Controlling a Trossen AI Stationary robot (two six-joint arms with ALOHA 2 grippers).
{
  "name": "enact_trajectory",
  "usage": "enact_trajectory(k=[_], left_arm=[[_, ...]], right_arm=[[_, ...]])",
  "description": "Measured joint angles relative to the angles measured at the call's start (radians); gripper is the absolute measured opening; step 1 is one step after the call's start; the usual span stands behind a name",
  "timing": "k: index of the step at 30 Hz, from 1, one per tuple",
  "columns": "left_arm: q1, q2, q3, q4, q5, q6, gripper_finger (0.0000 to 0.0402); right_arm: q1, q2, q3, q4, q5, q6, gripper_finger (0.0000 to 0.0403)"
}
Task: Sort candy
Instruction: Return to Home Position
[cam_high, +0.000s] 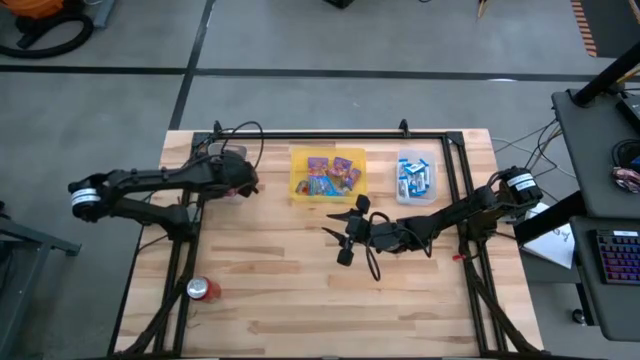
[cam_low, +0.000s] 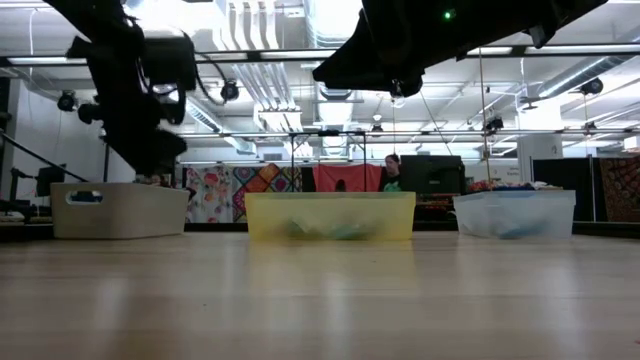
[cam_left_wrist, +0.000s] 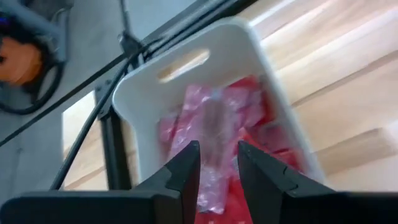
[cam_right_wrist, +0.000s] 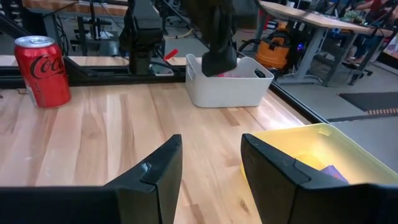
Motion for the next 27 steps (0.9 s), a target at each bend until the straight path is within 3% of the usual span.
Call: enact_trajectory(k=[6, 12, 16, 20, 23, 27], left_arm=[[-0.13, -0.087, 0.07, -0.016, 0.02, 0.0, 0.0092], [-0.419, -0.192, 0.084, 0.087, -0.002, 0.087, 0.0086], [-0.633, -0.289, 0.013, 0.249, -0.003, 0.223, 0.0078], [-0.795, -0.401, -0.086, 0.348, 0.011, 0.265, 0.0076], [-0.841, -0.477, -0.176, 0.447, 0.023, 0.287, 0.0076], [-0.822, -0.568, -0.291, 0.611, 0.054, 0.378, 0.0076]], right_arm=[[0.0, -0.004, 0.0, -0.002, -0.01, 0.006, 0.0157], [-0.006, -0.023, -0.008, 0.0, -0.109, -0.094, 0.0157], [-0.05, -0.076, -0.05, 0.001, -0.216, -0.134, 0.0149], [-0.1, -0.161, -0.131, 0.009, -0.334, -0.143, 0.0139], [-0.136, -0.235, -0.22, 0.052, -0.345, -0.147, 0.0133], [-0.164, -0.332, -0.349, 0.14, -0.349, -0.147, 0.0127]])
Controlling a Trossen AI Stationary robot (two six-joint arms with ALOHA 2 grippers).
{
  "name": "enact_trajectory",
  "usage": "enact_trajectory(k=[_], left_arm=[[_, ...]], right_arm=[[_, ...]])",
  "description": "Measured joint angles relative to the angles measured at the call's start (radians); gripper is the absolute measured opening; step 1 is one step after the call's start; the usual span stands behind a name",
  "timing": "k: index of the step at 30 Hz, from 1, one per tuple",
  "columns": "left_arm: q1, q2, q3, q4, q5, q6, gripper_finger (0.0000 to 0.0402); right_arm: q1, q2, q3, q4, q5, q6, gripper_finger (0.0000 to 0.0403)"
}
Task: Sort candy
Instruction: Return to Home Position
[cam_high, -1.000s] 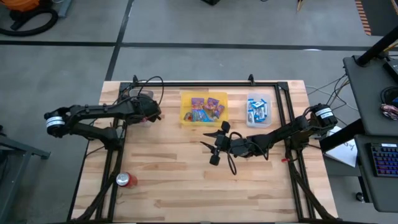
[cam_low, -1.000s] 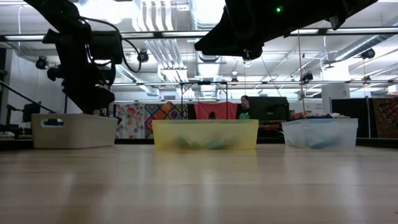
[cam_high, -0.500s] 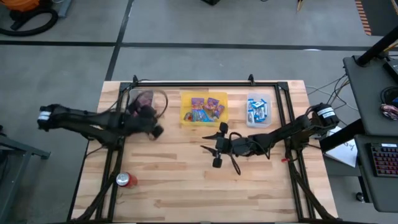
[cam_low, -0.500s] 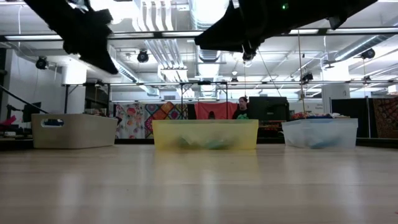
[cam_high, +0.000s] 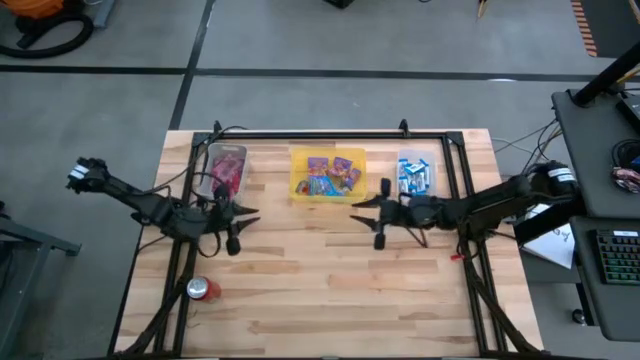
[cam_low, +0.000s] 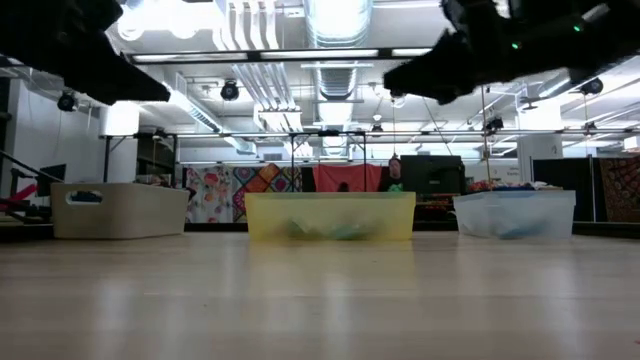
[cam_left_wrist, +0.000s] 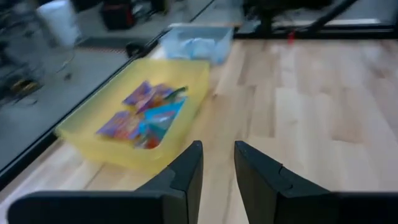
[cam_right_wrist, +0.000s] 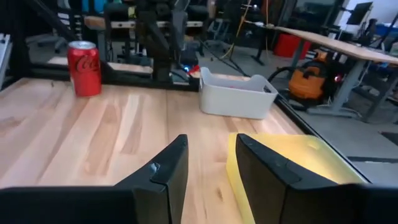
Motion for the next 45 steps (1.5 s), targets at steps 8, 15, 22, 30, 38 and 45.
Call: enact_trajectory(k=[8, 15, 22, 30, 38, 45], left_arm=[[0.154, -0.225, -0.098, 0.099, 0.171, 0.193, 0.0076], [0.332, -0.412, -0.184, 0.104, 0.392, 0.242, 0.0076], [0.377, -0.593, -0.293, 0.128, 0.527, 0.246, 0.0076], [0.377, -0.592, -0.294, 0.158, 0.551, 0.253, 0.0076], [0.378, -0.591, -0.293, 0.142, 0.545, 0.251, 0.0076], [0.378, -0.591, -0.293, 0.134, 0.543, 0.253, 0.0076]], right_arm=[[-0.019, -0.191, -0.193, 0.085, 0.007, 0.012, 0.0124], [-0.045, -0.296, -0.322, 0.085, 0.008, 0.091, 0.0116], [-0.045, -0.344, -0.469, 0.316, -0.014, 0.045, 0.0109], [-0.045, -0.432, -0.469, 0.266, -0.01, -0.024, 0.0105], [-0.045, -0.598, -0.469, 0.098, -0.01, -0.041, 0.0093], [-0.045, -0.778, -0.47, -0.092, -0.017, -0.047, 0.0084]])
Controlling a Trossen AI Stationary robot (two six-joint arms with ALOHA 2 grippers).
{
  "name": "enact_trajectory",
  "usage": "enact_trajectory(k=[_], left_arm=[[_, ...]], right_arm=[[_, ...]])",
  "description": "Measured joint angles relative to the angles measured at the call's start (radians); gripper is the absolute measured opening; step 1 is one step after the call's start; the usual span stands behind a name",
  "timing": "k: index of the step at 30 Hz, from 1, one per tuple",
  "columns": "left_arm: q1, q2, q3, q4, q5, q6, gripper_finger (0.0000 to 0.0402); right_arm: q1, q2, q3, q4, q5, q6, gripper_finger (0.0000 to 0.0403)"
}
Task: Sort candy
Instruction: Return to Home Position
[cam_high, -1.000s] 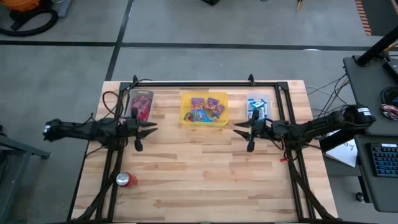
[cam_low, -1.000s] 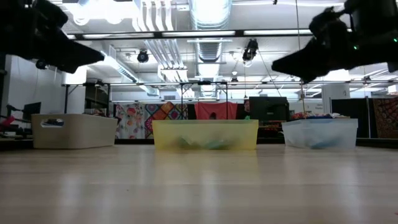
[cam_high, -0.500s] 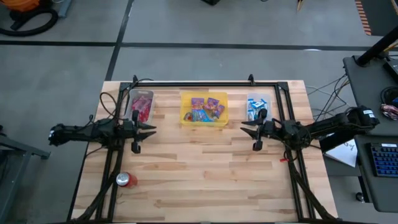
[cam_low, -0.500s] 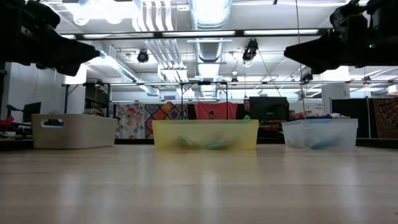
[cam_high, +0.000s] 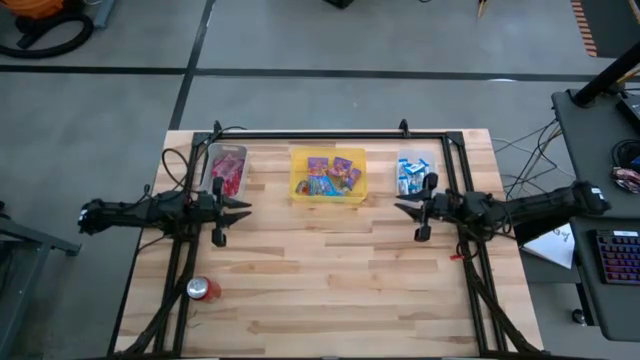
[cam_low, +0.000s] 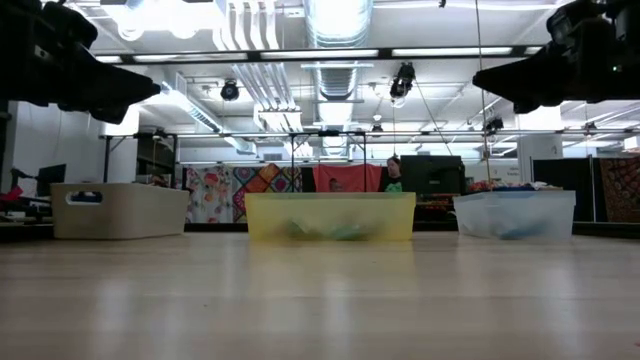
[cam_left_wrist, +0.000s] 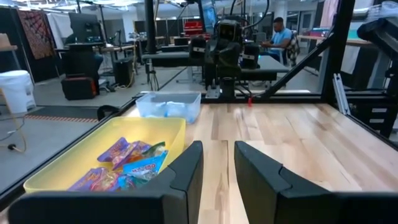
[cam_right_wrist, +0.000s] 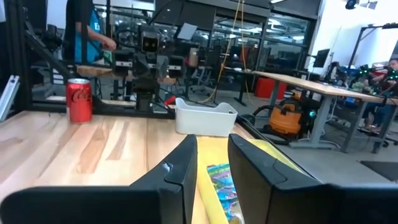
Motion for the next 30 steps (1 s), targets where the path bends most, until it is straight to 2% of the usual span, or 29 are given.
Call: enact_trajectory(k=[14, 22, 30], left_arm=[[0.0, 0.0, -0.012, -0.002, 0.0, -0.013, 0.0076], [0.004, 0.002, -0.062, 0.111, 0.072, -0.016, 0.0076], [0.004, 0.012, -0.065, 0.113, 0.094, 0.034, 0.0076]], right_arm=[[0.0, -0.446, 0.0, -0.446, -0.001, -0.011, 0.0078], [-0.005, -0.46, -0.001, -0.511, -0.003, 0.015, 0.007], [-0.006, -0.435, 0.002, -0.579, 0.004, -0.015, 0.0068]])
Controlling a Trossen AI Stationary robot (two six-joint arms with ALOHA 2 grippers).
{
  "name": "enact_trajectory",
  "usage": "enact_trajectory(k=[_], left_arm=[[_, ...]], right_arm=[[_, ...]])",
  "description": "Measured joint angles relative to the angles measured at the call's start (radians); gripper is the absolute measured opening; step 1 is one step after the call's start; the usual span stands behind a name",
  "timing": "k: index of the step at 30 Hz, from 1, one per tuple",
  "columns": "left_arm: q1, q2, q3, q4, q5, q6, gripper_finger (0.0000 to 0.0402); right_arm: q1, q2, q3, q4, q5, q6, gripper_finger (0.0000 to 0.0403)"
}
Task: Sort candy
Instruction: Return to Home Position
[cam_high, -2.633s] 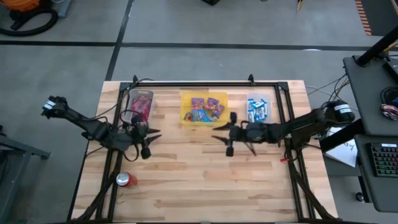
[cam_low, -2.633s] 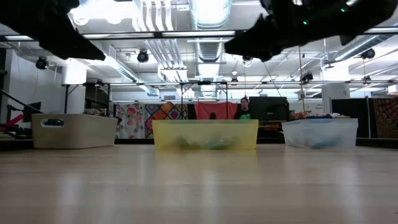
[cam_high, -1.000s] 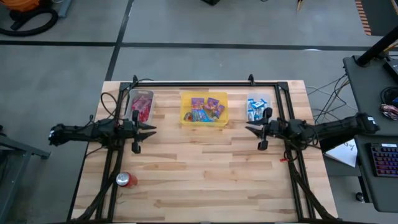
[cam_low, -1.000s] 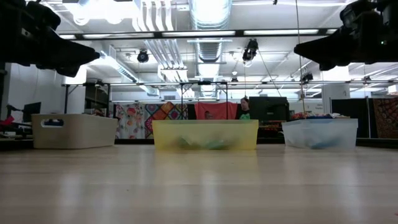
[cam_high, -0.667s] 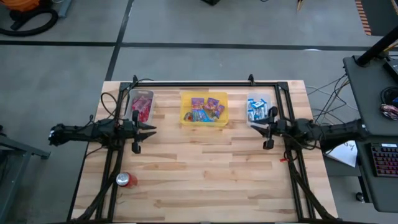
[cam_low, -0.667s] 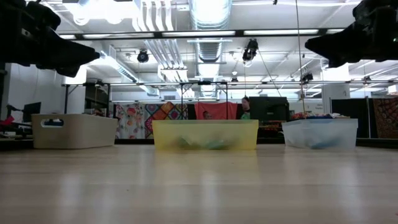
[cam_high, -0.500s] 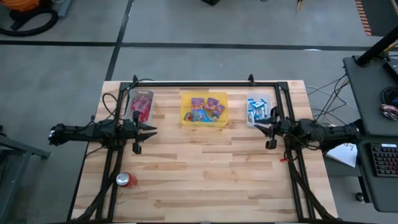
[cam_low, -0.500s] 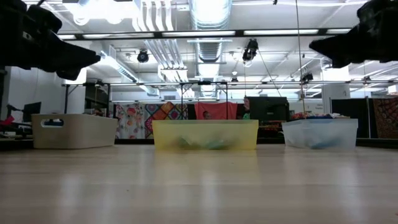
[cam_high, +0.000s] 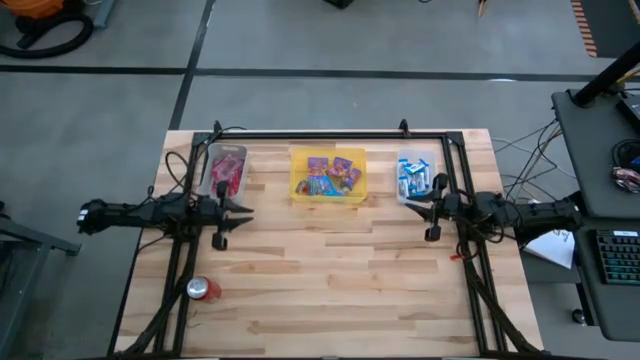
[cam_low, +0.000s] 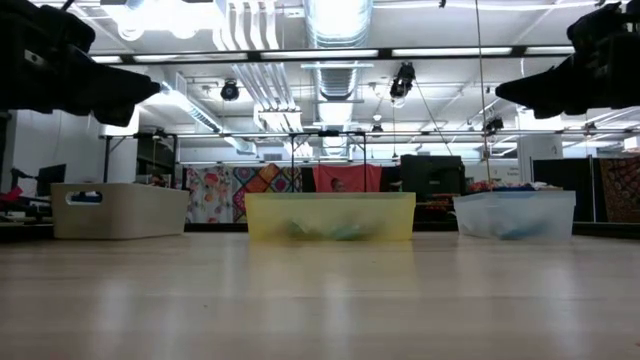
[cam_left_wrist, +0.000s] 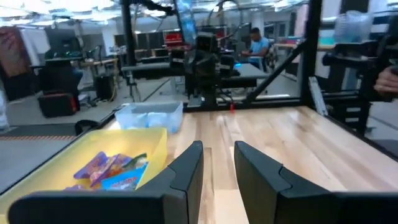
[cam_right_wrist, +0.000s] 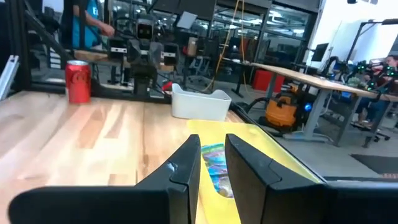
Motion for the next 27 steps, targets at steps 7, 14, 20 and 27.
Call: enact_trajectory(k=[7, 14, 20, 27], left_arm=[[0.0, 0.019, 0.007, -0.012, -0.036, -0.091, 0.0076], [0.0, 0.038, 0.007, -0.007, -0.043, -0.097, 0.0076], [0.0, 0.049, 0.007, -0.006, -0.043, -0.097, 0.0076], [0.0, 0.062, 0.007, -0.005, -0.043, -0.097, 0.0076]], right_arm=[[0.0, 0.003, 0.007, -0.009, 0.003, 0.106, 0.0077], [0.0, 0.004, 0.009, -0.011, 0.003, 0.114, 0.0084], [0.0, 0.004, 0.01, -0.012, 0.003, 0.113, 0.008], [0.0, 0.004, 0.01, -0.013, 0.003, 0.112, 0.007]])
